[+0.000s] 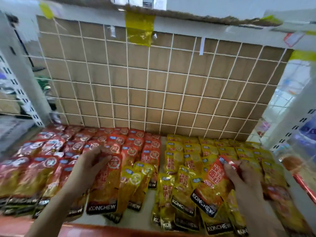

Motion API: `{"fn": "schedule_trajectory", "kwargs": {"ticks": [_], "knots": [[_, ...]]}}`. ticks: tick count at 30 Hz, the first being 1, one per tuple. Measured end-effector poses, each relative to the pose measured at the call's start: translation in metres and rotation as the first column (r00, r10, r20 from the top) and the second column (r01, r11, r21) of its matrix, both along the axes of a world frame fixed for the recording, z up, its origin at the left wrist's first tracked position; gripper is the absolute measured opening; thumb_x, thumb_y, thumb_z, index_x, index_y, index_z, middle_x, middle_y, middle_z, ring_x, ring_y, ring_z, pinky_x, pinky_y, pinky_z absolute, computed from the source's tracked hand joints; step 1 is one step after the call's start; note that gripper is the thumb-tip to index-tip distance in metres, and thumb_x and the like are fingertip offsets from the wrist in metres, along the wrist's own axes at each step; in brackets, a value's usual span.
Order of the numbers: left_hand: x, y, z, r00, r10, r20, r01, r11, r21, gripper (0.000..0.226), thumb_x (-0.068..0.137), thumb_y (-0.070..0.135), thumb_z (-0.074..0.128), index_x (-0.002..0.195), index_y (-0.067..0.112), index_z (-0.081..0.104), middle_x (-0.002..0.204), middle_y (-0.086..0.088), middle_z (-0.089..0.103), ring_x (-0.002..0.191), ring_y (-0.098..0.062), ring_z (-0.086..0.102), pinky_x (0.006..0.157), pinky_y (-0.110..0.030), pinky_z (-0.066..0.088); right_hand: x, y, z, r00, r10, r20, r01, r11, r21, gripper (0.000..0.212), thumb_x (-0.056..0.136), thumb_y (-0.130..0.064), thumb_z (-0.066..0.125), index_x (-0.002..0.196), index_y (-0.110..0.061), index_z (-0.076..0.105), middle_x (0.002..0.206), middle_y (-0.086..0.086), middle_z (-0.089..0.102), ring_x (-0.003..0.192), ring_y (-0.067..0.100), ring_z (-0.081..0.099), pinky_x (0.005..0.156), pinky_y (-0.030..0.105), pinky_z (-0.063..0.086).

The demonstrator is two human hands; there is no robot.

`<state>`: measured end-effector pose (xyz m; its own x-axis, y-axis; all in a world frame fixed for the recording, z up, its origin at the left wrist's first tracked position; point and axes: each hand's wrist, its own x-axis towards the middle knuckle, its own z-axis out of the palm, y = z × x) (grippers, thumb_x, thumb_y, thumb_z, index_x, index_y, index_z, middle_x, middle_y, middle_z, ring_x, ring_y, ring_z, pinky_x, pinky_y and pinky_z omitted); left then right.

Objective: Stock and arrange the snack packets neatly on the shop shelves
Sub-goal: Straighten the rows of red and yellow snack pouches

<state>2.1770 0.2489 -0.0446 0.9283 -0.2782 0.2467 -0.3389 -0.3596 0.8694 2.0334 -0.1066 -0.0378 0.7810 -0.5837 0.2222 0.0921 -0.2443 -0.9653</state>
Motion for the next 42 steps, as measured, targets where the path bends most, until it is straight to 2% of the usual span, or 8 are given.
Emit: {"fn": "schedule_trajectory", "kwargs": {"ticks": [10,16,23,27,31,35,38,42], "knots": [[0.017,0.044,-0.021,0.966,-0.08,0.247,-0.062,0.854,0.517,0.017,0.075,0.017,0.077,0.083,0.024,0.064,0.078,0.016,0.059,0.07,-0.005,0.053,0.06,-0.007,0.034,0.041,0.09,0.001,0.996,0.068,-0.062,-0.068,0.998,0.001,0.014,0.083,-0.022,0.066,0.072,-0.016,0.06,0.058,-0.009,0.054,0.054,-0.001,0.046,0.05,0.014,0.037],[0.025,0.049,-0.033,0.931,-0.097,0.352,-0.127,0.818,0.562,0.023,0.067,0.028,0.082,0.079,0.025,0.062,0.082,0.009,0.061,0.078,-0.018,0.056,0.068,-0.034,0.047,0.067,0.155,0.004,0.963,0.217,-0.159,-0.234,0.967,-0.104,0.013,0.074,-0.028,0.071,0.071,-0.026,0.059,0.058,-0.019,0.056,0.055,-0.003,0.047,0.054,0.013,0.036],[0.035,0.048,-0.042,0.939,-0.126,0.322,-0.099,0.795,0.599,0.018,0.076,0.032,0.076,0.087,0.022,0.066,0.094,0.006,0.062,0.09,-0.019,0.059,0.078,-0.035,0.047,0.098,0.226,0.003,0.843,0.39,-0.371,-0.464,0.875,-0.136,0.028,0.066,-0.042,0.074,0.084,-0.031,0.056,0.087,-0.012,0.064,0.078,-0.004,0.059,0.067,0.008,0.044],[0.036,0.05,-0.044,0.955,-0.097,0.281,-0.051,0.878,0.475,0.027,0.091,0.039,0.044,0.098,0.022,0.064,0.105,0.007,0.06,0.1,-0.017,0.054,0.086,-0.032,0.039,0.11,0.249,-0.01,0.825,0.286,-0.488,-0.481,0.808,-0.34,0.029,0.07,-0.042,0.076,0.09,-0.034,0.057,0.098,-0.014,0.058,0.091,0.0,0.052,0.074,0.011,0.036],[0.034,0.058,-0.046,0.948,-0.143,0.283,0.007,0.901,0.433,0.044,0.087,0.049,0.025,0.097,0.025,0.061,0.1,0.012,0.058,0.095,-0.014,0.054,0.084,-0.028,0.039,0.11,0.256,-0.015,0.837,0.133,-0.53,-0.483,0.635,-0.603,0.036,0.084,-0.039,0.063,0.116,-0.025,0.057,0.117,-0.008,0.048,0.112,0.006,0.039,0.092,0.017,0.03],[0.029,0.058,-0.045,0.939,-0.164,0.301,0.004,0.884,0.468,0.046,0.086,0.051,0.026,0.099,0.026,0.062,0.101,0.012,0.059,0.099,-0.014,0.055,0.088,-0.032,0.038,0.106,0.254,-0.02,0.865,0.086,-0.495,-0.426,0.647,-0.632,0.046,0.081,-0.056,0.054,0.118,-0.029,0.056,0.116,-0.013,0.046,0.116,0.005,0.039,0.096,0.018,0.029],[0.026,0.057,-0.045,0.915,-0.159,0.372,-0.045,0.874,0.484,0.038,0.085,0.049,0.033,0.096,0.027,0.062,0.097,0.014,0.06,0.094,-0.012,0.058,0.084,-0.031,0.043,0.096,0.242,-0.024,0.899,-0.025,-0.438,-0.282,0.731,-0.621,0.093,0.061,-0.09,0.01,0.115,-0.031,0.057,0.109,-0.018,0.045,0.11,0.002,0.043,0.091,0.016,0.032],[0.017,0.05,-0.045,0.874,-0.252,0.417,0.0,0.856,0.518,0.031,0.084,0.051,0.038,0.1,0.034,0.059,0.098,0.019,0.059,0.091,-0.005,0.06,0.077,-0.026,0.049,0.079,0.219,-0.027,0.832,-0.229,-0.505,-0.245,0.664,-0.706,0.131,0.037,-0.096,-0.016,0.129,-0.029,0.049,0.124,-0.01,0.044,0.118,0.009,0.04,0.096,0.023,0.035]]}}
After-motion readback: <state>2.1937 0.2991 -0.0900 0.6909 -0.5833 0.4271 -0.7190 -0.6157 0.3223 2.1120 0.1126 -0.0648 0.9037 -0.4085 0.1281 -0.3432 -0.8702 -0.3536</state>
